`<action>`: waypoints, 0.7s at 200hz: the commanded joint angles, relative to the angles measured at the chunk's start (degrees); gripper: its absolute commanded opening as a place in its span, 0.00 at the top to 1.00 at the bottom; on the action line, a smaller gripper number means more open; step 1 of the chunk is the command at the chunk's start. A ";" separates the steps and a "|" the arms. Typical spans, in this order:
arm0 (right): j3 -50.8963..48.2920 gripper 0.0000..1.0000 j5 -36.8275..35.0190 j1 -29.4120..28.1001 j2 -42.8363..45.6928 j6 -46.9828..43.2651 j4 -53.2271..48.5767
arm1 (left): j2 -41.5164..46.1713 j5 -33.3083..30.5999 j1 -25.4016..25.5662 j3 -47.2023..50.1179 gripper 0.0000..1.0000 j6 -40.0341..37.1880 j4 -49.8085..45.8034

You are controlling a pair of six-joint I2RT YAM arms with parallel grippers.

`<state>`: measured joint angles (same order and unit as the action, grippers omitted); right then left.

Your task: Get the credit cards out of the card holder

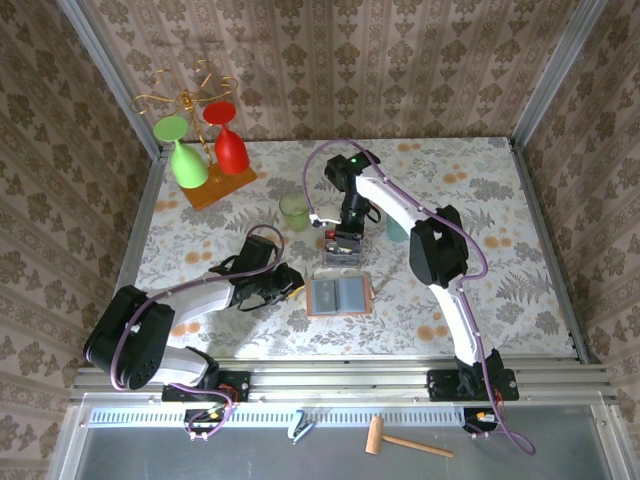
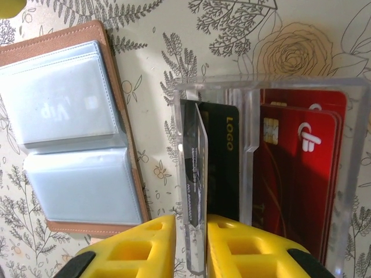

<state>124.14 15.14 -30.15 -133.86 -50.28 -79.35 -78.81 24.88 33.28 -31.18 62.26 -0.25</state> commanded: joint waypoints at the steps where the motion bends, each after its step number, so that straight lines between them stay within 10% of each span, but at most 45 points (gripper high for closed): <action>1: -1.87 0.80 -1.05 0.34 4.29 1.40 -0.60 | -0.56 0.87 -0.26 -0.30 0.81 -0.76 1.01; 140: -16.47 0.82 -1.19 -0.43 14.79 15.15 14.36 | -2.35 0.39 2.26 -0.72 0.82 0.40 3.89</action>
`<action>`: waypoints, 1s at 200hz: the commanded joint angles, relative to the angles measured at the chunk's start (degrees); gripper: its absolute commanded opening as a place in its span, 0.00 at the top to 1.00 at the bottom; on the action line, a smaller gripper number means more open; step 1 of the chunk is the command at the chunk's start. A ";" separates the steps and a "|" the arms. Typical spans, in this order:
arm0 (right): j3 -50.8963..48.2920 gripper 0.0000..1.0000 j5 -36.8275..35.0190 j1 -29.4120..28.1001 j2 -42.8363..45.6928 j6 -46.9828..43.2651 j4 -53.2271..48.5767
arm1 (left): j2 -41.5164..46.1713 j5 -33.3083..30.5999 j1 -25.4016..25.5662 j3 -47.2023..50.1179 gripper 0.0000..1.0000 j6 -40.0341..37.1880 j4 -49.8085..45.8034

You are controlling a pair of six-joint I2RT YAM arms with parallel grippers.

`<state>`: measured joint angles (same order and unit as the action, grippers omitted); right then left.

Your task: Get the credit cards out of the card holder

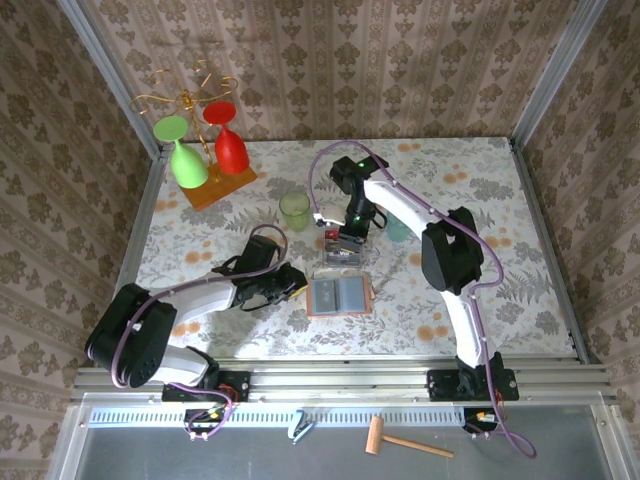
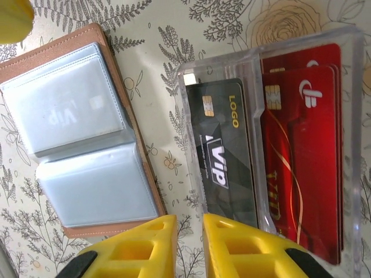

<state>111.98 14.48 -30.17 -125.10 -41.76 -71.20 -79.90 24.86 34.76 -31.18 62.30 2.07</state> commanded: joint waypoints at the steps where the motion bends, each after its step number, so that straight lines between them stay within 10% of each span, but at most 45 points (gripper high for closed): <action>1: -4.58 0.82 -0.48 -0.41 6.19 6.92 6.54 | -1.29 0.39 0.80 -0.72 0.82 0.36 1.64; 200: -50.65 0.90 8.06 -7.66 32.01 81.56 47.96 | -3.15 -0.45 3.83 3.48 0.89 0.89 3.75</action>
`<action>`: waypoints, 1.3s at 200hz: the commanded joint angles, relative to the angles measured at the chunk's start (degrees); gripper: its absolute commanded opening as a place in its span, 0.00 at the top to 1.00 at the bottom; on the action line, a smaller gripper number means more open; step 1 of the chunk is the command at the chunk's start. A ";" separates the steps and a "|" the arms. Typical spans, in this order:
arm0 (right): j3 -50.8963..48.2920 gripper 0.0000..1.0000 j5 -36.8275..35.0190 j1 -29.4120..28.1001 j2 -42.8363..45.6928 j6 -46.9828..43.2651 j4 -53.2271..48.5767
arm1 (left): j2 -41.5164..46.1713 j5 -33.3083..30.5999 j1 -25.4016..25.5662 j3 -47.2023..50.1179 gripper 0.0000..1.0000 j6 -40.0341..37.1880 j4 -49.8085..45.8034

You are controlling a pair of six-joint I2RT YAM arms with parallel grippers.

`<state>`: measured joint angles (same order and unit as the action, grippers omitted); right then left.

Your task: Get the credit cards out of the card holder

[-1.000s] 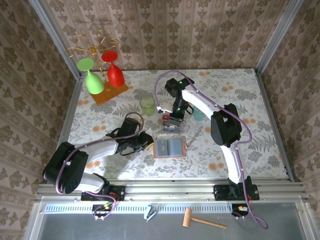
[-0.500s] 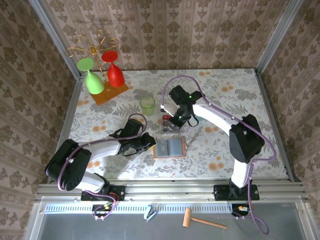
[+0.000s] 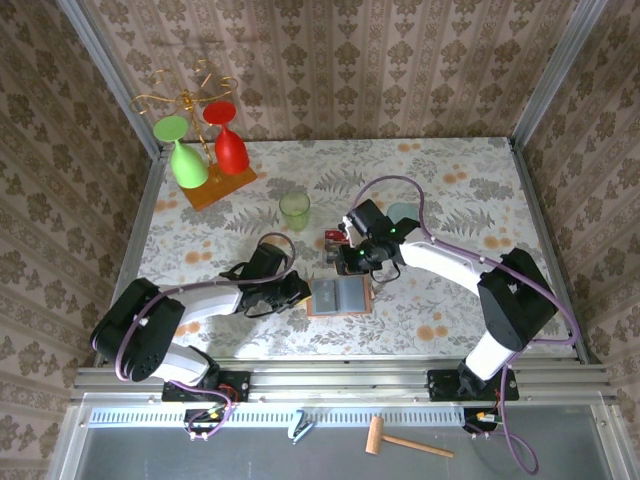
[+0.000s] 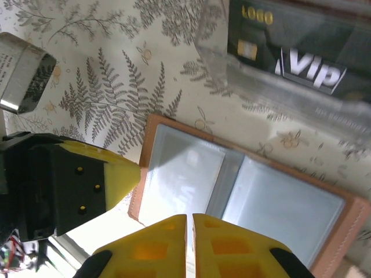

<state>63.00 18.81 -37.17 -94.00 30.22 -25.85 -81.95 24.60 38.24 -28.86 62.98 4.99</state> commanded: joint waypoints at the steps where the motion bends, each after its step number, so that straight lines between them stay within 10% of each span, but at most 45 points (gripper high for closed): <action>1: -1.75 0.90 3.89 -0.74 0.87 9.59 2.62 | -1.10 -0.18 0.35 1.22 0.89 0.21 0.81; 260: -1.74 0.79 6.35 -5.41 -10.36 15.36 7.27 | -2.20 0.80 0.52 2.94 0.89 0.50 2.93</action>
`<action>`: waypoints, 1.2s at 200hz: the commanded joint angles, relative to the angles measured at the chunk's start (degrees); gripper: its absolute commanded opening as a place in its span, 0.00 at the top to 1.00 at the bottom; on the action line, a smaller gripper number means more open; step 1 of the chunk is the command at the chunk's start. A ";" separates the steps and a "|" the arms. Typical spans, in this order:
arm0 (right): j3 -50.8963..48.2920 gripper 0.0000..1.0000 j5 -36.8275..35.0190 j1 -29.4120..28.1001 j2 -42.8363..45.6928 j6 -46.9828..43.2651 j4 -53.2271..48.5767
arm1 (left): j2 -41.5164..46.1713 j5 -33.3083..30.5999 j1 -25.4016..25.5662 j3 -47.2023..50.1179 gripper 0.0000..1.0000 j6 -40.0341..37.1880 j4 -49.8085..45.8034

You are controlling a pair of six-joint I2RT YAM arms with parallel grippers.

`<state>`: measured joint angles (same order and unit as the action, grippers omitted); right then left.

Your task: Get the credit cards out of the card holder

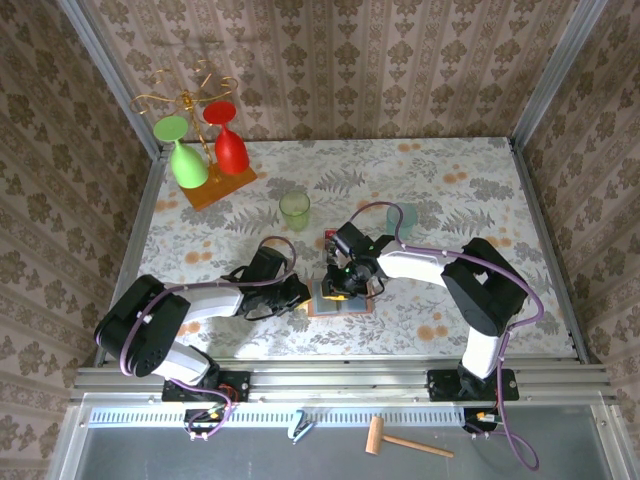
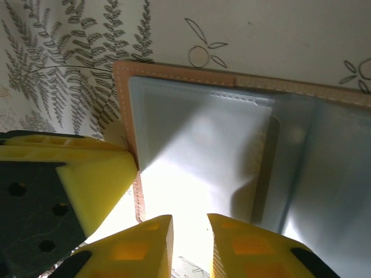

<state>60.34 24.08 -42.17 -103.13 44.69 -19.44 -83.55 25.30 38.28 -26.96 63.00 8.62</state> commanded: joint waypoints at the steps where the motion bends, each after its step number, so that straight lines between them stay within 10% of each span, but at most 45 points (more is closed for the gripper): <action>1: 0.92 0.79 1.03 -0.38 -1.25 0.91 0.93 | -0.58 0.10 0.52 1.03 0.89 0.51 -0.71; 240: -1.74 0.76 -4.12 0.87 2.20 -0.39 -2.34 | -0.99 0.36 0.55 1.12 0.89 0.34 -1.05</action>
<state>60.27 21.21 -41.98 -103.11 44.56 -22.28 -83.57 25.32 38.28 -26.63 63.00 9.26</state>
